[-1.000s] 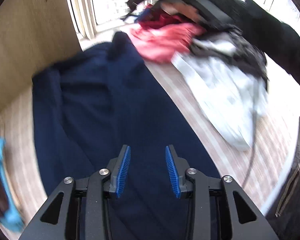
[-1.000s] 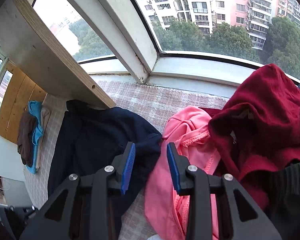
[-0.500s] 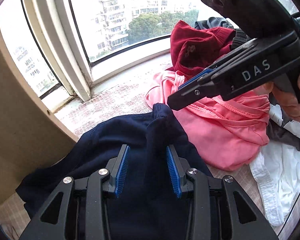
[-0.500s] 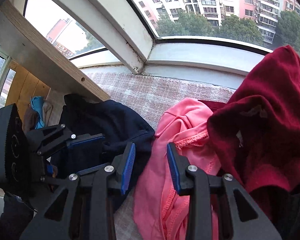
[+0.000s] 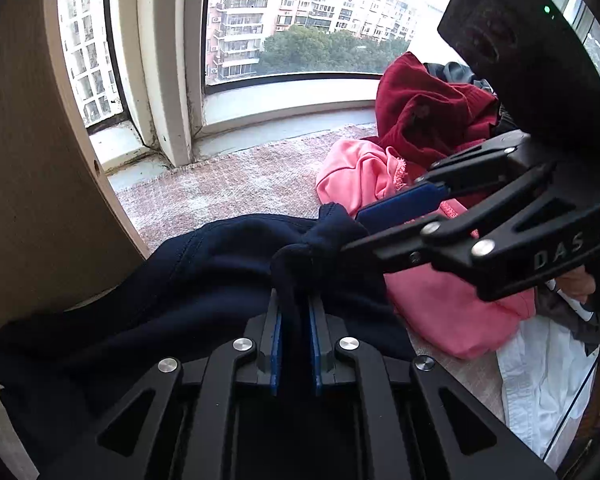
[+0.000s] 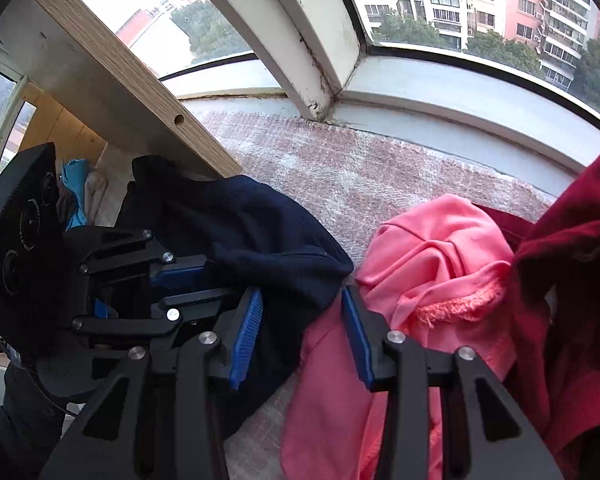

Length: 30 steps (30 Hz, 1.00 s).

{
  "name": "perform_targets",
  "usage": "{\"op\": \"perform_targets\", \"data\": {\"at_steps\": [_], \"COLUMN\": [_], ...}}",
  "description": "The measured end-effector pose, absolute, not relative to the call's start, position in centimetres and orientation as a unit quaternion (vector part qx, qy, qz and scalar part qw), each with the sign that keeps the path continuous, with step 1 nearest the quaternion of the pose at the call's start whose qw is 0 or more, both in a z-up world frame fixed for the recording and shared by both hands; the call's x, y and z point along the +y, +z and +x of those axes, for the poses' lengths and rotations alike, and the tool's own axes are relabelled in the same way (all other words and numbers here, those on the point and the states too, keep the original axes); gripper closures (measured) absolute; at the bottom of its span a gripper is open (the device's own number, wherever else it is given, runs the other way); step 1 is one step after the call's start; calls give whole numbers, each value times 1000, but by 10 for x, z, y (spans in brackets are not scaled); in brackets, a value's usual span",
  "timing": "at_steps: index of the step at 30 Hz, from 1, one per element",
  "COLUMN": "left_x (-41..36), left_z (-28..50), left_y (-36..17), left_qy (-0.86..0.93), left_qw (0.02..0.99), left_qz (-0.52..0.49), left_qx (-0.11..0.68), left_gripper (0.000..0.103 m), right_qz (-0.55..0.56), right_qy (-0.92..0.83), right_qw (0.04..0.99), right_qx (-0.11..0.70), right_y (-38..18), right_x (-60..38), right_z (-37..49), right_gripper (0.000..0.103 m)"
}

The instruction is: Fold clothes

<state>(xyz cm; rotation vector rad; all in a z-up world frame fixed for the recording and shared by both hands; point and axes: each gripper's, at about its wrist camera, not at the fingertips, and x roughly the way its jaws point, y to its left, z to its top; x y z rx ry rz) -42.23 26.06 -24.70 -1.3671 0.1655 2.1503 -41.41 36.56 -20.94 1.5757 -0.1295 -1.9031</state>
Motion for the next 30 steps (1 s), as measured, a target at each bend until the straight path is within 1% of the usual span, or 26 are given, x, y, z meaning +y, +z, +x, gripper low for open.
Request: {"op": "perform_targets", "data": {"at_steps": [1,2,4,5,8,10,12,14,15,16,17,18,19,20,24,28,30], "left_x": [259,257,251,246,243,242,242,244,249,254,258,260,261,262,266,278,282], "left_z": [-422,-422,-419,-416,-404,-396,-388,-381,-378,-375,-370,-365,-359,-353,-325,-299,-296], "left_y": [-244,-243,-238,-234,-227,-224,-221,-221,-226,-231,-234,-234,-233,-232,-229,-238,-245], "left_qy": [808,810,813,818,820,820,820,818,815,812,811,810,810,808,796,776,770], "left_qw": [286,282,271,263,269,275,282,286,285,282,279,278,281,286,312,332,336], "left_qz": [-510,-510,-508,-504,-496,-492,-488,-487,-491,-495,-496,-494,-492,-492,-498,-507,-515], "left_qx": [68,73,83,92,97,98,99,105,114,127,139,147,151,152,144,172,168], "left_gripper": [81,80,79,79,79,78,77,77,77,77,77,77,77,77,77,77,77], "right_qz": [603,599,603,609,598,577,563,589,604,607,600,592,584,576,582,609,618], "right_qy": [-723,-721,-713,-708,-712,-723,-737,-736,-732,-731,-733,-734,-738,-742,-727,-708,-701], "right_qw": [332,338,339,336,345,364,367,332,313,310,318,325,324,323,316,315,314], "right_qx": [-61,-81,-114,-126,-130,-108,-73,-27,-15,-26,-50,-73,-94,-114,-179,-170,-168], "right_y": [-214,-216,-221,-223,-206,-183,-173,-187,-193,-194,-190,-186,-180,-175,-176,-197,-208], "right_x": [365,367,372,374,382,378,368,355,354,358,365,374,385,396,426,413,404], "right_z": [-416,-418,-424,-428,-429,-427,-429,-435,-437,-437,-435,-434,-433,-432,-439,-437,-438], "right_gripper": [62,63,82,96,96,96,95,91,91,90,86,78,73,66,64,64,64]}}
